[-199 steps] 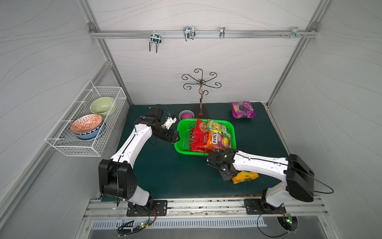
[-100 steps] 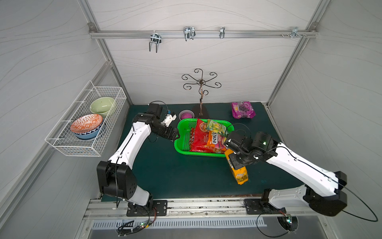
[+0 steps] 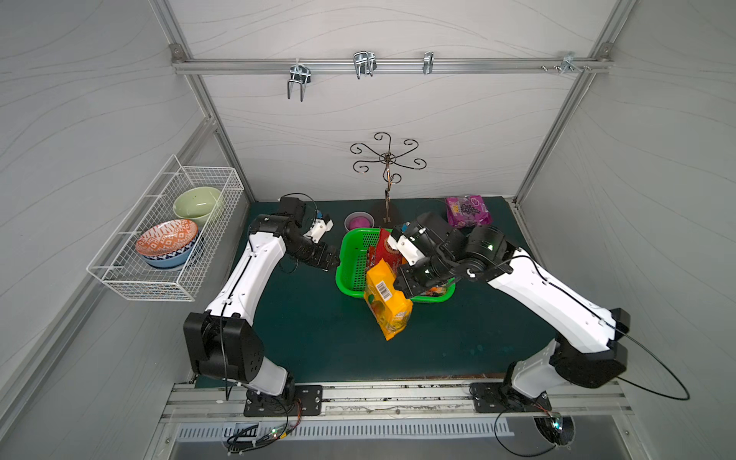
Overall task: Put the candies in the basket
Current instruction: Pick up the candy at the center of the board, then place the candy in the basket.
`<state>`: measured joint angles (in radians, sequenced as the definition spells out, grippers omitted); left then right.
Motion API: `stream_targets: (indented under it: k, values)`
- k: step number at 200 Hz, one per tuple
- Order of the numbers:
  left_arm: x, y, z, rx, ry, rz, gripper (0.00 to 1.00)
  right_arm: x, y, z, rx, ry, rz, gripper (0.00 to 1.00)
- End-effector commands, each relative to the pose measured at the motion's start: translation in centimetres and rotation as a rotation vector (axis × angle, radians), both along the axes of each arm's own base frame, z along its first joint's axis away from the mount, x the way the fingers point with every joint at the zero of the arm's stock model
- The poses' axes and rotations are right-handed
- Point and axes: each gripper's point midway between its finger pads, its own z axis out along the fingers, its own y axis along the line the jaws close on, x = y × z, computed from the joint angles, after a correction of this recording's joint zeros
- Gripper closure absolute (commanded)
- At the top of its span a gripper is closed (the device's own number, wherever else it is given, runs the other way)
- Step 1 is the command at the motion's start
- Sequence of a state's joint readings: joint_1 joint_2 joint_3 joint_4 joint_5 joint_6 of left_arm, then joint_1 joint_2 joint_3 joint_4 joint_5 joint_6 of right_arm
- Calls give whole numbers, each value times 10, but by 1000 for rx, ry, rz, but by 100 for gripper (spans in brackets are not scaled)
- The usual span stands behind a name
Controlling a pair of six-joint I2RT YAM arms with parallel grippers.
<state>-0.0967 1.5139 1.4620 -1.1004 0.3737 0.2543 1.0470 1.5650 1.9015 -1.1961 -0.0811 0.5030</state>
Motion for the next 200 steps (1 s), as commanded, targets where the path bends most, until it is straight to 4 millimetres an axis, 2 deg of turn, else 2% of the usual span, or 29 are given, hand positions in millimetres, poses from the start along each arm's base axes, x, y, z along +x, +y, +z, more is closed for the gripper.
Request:
stream_targets:
  k: [1,22,54,72,93,120,170,200]
  values:
    - [4,10,14,-8,-22,33,9,25,44,47,218,-85,3,100]
    - [5,19,16,-21,-24,66,8,53,62,52,238,-140,-54,100]
    - [4,23,13,-26,-4,84,9,100,76,58,292,-179,-166,100]
    - [3,23,11,-32,4,86,9,121,85,47,297,-175,-214,100]
    - [2,23,7,-31,14,85,9,135,95,31,286,-160,-251,100]
    - [1,23,2,-33,29,85,9,142,104,-3,233,-125,-297,100]
    - [1,22,-3,-41,50,85,9,129,109,-55,165,-29,-417,100]
    - [2,20,-4,-54,62,88,9,129,110,-99,83,37,-443,100]
